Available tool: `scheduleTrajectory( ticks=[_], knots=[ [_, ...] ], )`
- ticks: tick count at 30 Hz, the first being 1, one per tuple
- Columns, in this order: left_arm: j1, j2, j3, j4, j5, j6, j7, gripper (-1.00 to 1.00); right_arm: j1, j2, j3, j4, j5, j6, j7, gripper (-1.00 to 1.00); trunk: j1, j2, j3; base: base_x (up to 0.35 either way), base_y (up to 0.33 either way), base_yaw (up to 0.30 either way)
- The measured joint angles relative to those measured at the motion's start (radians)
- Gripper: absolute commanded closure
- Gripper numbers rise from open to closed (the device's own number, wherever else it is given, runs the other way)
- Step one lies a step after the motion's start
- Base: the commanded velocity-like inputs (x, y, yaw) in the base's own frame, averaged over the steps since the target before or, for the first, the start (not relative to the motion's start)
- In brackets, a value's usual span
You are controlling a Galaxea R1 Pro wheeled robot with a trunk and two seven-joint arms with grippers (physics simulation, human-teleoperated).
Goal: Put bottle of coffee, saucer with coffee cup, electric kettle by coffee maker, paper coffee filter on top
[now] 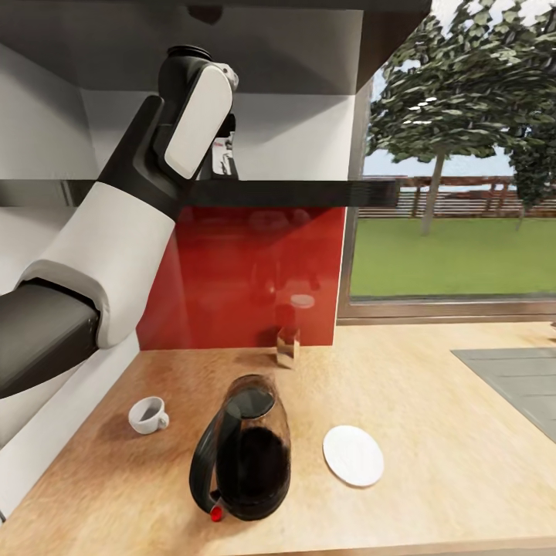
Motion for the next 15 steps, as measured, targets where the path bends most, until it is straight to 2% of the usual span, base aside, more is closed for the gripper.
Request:
scheduleTrajectory(
  ticks=[6, 15],
  knots=[
    [0.000, 0.000, 0.000, 0.000, 0.000, 0.000, -0.001, -1.00, 0.000, 0.000, 0.000, 0.000, 0.000, 0.000, 0.000, -1.00, 0.000, 0.000, 0.000, 0.132, -0.074, 0.000],
    [0.000, 0.000, -0.001, 0.001, 0.000, 0.000, -0.002, -1.00, 0.000, 0.000, 0.000, 0.000, 0.000, 0.000, 0.000, -1.00, 0.000, 0.000, 0.000, 0.053, -0.052, 0.000]
  ],
)
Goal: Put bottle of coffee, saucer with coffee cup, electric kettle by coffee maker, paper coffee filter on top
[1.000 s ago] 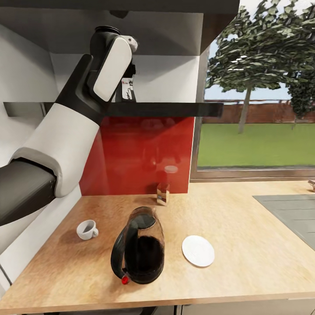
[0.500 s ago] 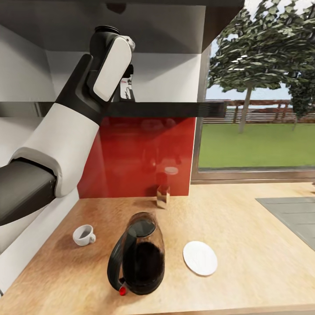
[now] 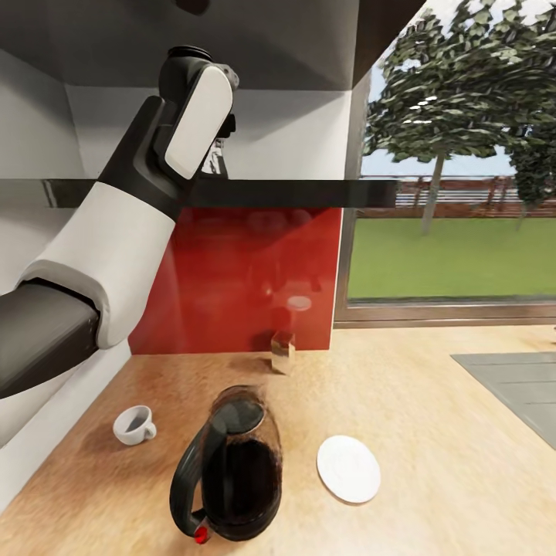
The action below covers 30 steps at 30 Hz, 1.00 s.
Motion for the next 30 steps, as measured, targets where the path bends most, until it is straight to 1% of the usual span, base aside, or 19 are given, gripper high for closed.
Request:
scheduleTrajectory(
  ticks=[11, 13, 16, 19, 30],
  knots=[
    [0.000, 0.000, 0.000, 0.000, 0.000, 0.000, 0.000, -1.00, 0.000, 0.000, 0.000, 0.000, 0.000, 0.000, 0.000, -1.00, 0.000, 0.000, 0.000, 0.019, -0.020, 0.000],
    [0.000, 0.000, 0.000, 0.000, 0.001, 0.000, -0.006, -1.00, 0.000, 0.000, 0.000, 0.000, 0.000, 0.000, 0.000, -1.00, 0.000, 0.000, 0.000, 0.092, -0.002, 0.000],
    [0.000, 0.000, 0.002, 0.002, 0.001, 0.000, -0.042, -1.00, 0.000, 0.000, 0.000, 0.000, 0.000, 0.000, 0.000, -1.00, 0.000, 0.000, 0.000, 0.110, -0.001, 0.000],
    [0.000, 0.000, 0.003, 0.002, 0.000, 0.000, -0.061, -1.00, 0.000, 0.000, 0.000, 0.000, 0.000, -0.001, 0.000, -1.00, 0.000, 0.000, 0.000, 0.045, 0.000, 0.000],
    [0.000, 0.000, 0.005, 0.003, 0.001, 0.000, -0.069, -1.00, 0.000, 0.000, -0.001, 0.000, 0.000, 0.000, 0.000, -1.00, 0.000, 0.000, 0.000, 0.062, 0.030, 0.000]
  ],
)
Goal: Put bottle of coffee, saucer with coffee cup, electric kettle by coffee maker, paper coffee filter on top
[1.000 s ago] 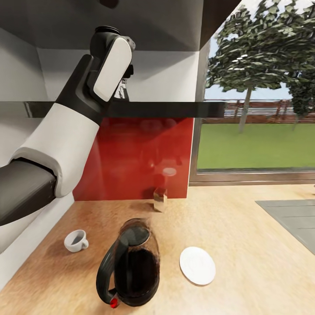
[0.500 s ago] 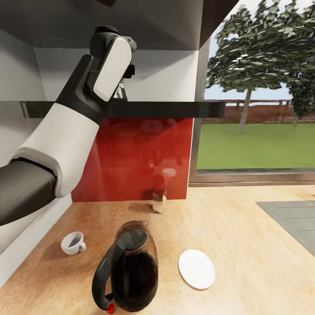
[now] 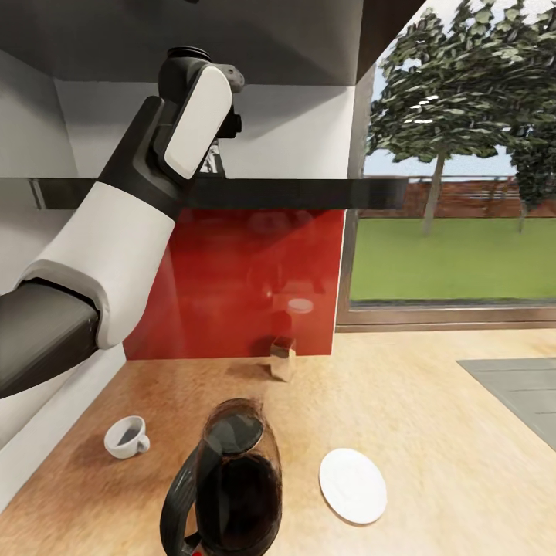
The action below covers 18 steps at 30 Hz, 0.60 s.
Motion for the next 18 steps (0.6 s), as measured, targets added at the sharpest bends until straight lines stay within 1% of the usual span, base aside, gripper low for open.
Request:
scheduleTrajectory(
  ticks=[5, 10, 18],
  knots=[
    [0.000, 0.000, 0.001, 0.000, 0.000, 0.000, 0.000, -1.00, 0.000, 0.000, 0.000, 0.000, 0.000, 0.000, 0.000, -1.00, 0.000, 0.000, 0.000, 0.033, 0.029, 0.000],
    [0.000, 0.000, 0.001, -0.001, 0.000, 0.000, 0.000, -1.00, 0.000, 0.000, 0.000, 0.000, 0.000, 0.000, 0.000, -1.00, 0.000, 0.000, 0.000, 0.004, 0.130, 0.000],
    [0.000, 0.000, 0.001, 0.001, 0.000, 0.000, 0.000, -1.00, 0.000, 0.000, 0.000, 0.000, 0.000, 0.000, 0.000, -1.00, 0.000, 0.000, 0.000, 0.001, 0.025, 0.000]
  ],
)
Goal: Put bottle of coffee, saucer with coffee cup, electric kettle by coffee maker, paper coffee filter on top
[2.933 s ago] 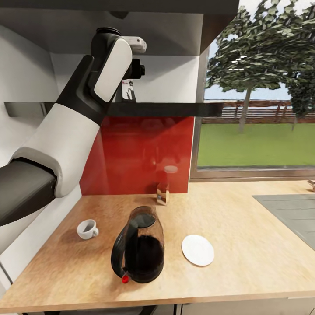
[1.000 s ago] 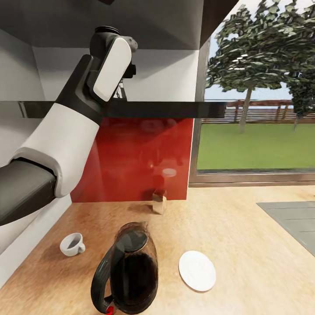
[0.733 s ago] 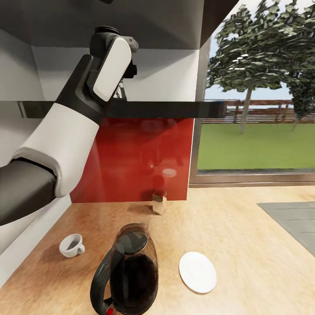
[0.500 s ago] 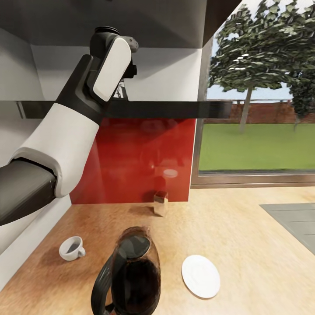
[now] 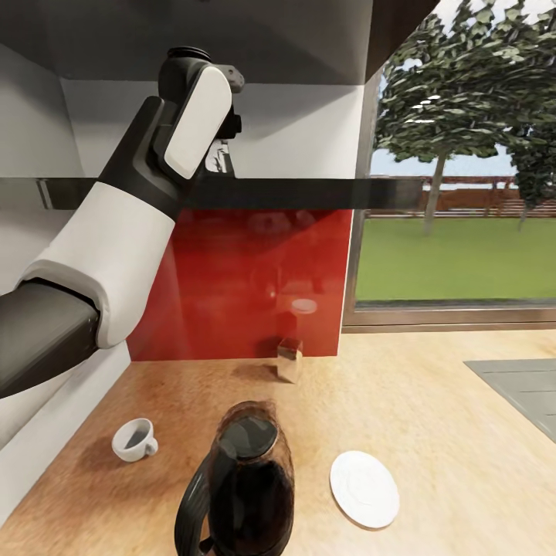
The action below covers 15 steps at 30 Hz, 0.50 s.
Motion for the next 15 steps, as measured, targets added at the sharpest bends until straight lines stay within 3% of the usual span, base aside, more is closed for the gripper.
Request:
scheduleTrajectory(
  ticks=[15],
  knots=[
    [0.000, 0.000, 0.000, 0.005, 0.000, 0.000, 0.000, -1.00, 0.000, 0.000, 0.000, 0.000, 0.000, 0.000, 0.000, -1.00, 0.000, 0.000, 0.000, 0.095, 0.001, 0.000]
  ],
)
